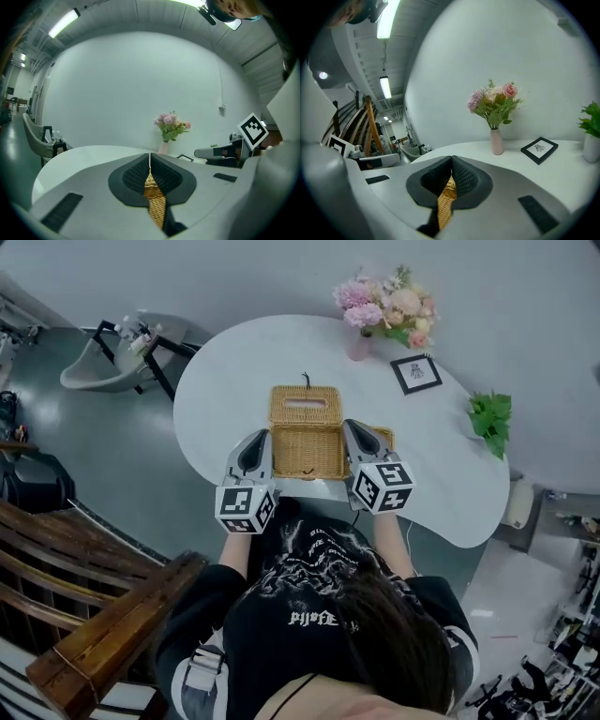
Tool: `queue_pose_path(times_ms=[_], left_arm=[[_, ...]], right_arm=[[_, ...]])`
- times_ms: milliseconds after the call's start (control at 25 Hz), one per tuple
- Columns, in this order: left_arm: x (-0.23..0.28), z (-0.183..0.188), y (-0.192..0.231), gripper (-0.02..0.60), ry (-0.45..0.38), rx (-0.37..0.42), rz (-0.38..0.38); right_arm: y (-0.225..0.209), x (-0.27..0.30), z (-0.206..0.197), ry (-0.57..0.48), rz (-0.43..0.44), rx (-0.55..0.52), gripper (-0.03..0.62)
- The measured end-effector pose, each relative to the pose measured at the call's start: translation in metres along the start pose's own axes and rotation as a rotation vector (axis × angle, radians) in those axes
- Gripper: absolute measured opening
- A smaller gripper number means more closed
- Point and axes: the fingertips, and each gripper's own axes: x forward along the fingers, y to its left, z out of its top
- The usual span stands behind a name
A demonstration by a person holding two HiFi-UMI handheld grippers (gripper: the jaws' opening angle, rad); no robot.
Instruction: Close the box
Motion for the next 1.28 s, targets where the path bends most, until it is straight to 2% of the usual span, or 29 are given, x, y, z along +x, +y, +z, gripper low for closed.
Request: queue_pose_path(times_ms=[400, 520, 640, 920, 1160, 1240, 1280], left_arm=[[0.047, 0.024, 0.039, 0.028, 0.028, 0.005, -0.135], [0.052, 0.022, 0.048, 0.028, 0.04, -0.012, -0.145], [0.055, 0.016, 0.052, 0.028, 0.052, -0.028, -0.144], [0.058, 0.021, 0.058, 0.028, 0.051, -0.029, -0.112], [0.055, 0.019, 0.061, 0.028, 0.056, -0.049, -0.073], [0.054, 0.017, 0.061, 0.028, 0.062, -0.051, -0.068], [0.053, 0.015, 0.061, 0.028, 0.065, -0.051, -0.064]], right_arm=[[0.001, 0.058, 0.022, 0.041, -0.102, 0.016, 0.026], [0.001, 0.073, 0.025, 0.058, -0.116, 0.011, 0.028], [0.002, 0.086, 0.025, 0.096, -0.089, 0.004, 0.077], [-0.003, 0.109, 0.036, 0.179, -0.033, -0.026, 0.123], [-0.004, 0.129, 0.031, 0.285, 0.048, -0.033, 0.154], [-0.004, 0.138, 0.026, 0.331, 0.086, -0.029, 0.195], [-0.004, 0.142, 0.025, 0.35, 0.092, -0.039, 0.196]])
